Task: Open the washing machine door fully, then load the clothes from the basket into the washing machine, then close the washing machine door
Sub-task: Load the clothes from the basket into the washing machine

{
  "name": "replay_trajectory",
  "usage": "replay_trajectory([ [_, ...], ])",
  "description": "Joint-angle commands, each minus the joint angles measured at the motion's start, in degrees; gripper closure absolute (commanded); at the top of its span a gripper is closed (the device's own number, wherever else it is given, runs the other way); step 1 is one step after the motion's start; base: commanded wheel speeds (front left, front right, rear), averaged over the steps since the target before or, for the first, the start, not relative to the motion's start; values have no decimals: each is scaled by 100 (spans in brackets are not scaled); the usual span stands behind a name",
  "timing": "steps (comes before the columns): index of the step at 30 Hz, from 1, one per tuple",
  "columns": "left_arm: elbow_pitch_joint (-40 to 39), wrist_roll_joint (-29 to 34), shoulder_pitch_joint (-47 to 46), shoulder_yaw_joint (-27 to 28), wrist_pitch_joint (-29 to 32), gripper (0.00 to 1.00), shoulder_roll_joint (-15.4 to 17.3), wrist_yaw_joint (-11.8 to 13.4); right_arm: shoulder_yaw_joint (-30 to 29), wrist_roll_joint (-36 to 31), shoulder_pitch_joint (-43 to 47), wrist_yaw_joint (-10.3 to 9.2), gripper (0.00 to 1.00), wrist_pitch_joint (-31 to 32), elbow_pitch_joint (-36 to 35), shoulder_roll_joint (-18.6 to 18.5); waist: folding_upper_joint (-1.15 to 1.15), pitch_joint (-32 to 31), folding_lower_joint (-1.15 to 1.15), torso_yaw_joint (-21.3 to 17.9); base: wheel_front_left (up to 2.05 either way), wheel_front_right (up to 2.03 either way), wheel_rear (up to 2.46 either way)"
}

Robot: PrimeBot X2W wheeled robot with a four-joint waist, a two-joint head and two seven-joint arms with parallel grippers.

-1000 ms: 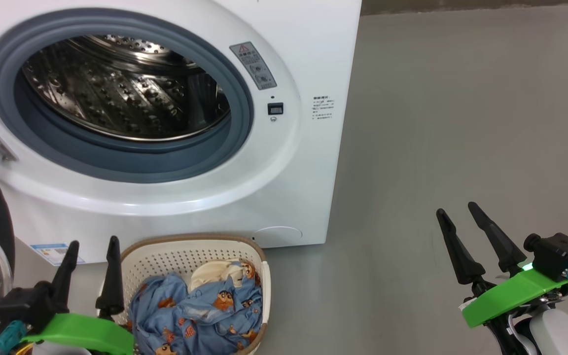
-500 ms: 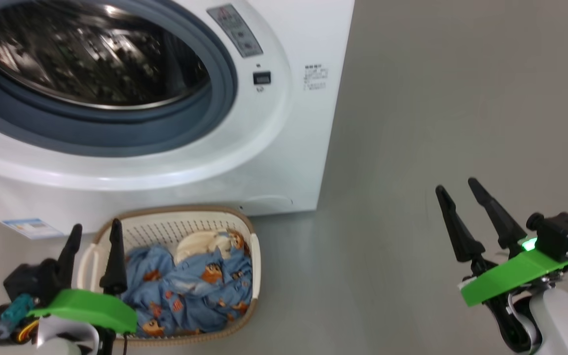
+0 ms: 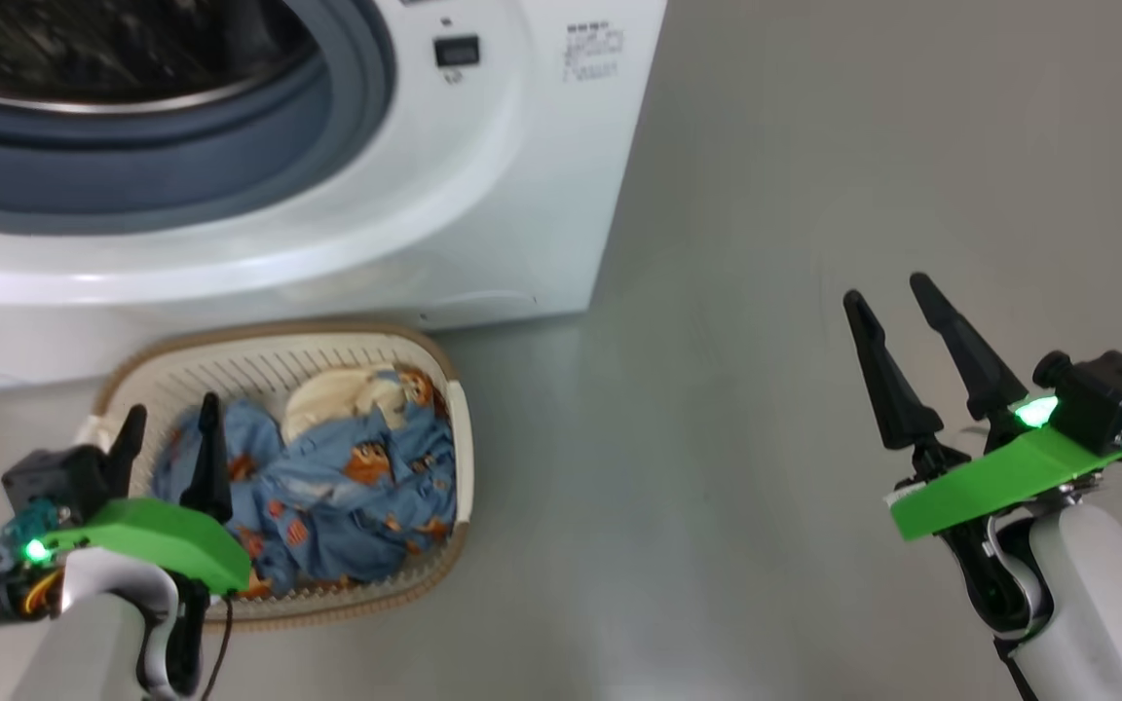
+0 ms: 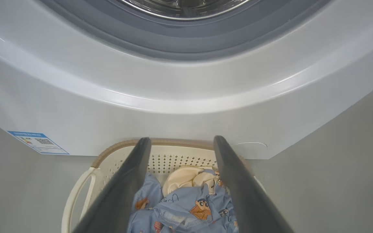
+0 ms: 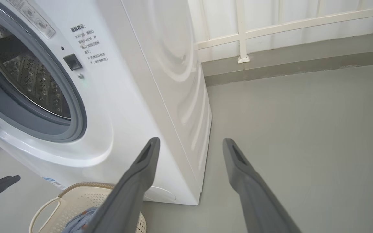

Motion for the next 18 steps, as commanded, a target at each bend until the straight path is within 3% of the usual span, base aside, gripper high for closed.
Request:
replay_trajectory([
  [1, 95, -23, -232, 166, -34, 0, 152, -62, 104, -8, -56, 9, 0, -67, -145, 4, 0, 487, 0, -175, 0, 0, 0],
  [18, 2179, -8, -1650, -150, 34, 0, 40, -478, 25, -21, -525, 9, 0, -69, -308, 211, 0, 1731, 0, -376, 0, 0, 0],
])
